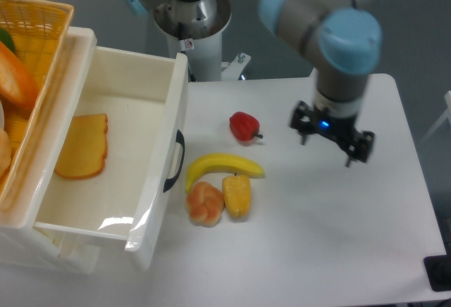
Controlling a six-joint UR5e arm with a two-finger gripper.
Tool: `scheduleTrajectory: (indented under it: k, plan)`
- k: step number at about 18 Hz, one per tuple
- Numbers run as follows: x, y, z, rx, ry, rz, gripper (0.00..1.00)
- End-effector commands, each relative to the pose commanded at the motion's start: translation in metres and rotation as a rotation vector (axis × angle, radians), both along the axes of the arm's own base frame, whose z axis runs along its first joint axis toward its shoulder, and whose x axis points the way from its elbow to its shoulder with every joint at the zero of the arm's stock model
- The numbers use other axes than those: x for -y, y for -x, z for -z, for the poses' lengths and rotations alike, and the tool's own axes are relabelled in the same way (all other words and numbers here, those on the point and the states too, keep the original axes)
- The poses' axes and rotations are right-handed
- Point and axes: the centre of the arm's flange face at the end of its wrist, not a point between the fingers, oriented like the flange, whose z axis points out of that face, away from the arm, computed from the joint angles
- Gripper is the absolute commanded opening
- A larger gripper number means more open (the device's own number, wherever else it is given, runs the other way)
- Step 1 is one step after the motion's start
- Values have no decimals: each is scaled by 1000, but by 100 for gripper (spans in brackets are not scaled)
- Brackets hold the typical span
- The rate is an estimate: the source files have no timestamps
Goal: Place the bread slice in the upper white drawer
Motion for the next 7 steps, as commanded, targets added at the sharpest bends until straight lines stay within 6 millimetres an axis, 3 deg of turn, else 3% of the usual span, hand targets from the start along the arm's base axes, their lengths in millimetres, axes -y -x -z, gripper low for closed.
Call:
scheduleTrajectory:
  k: [3,7]
  plan:
    - [2,12,34,23,25,-7,100]
    - [3,18,34,-4,15,-9,100]
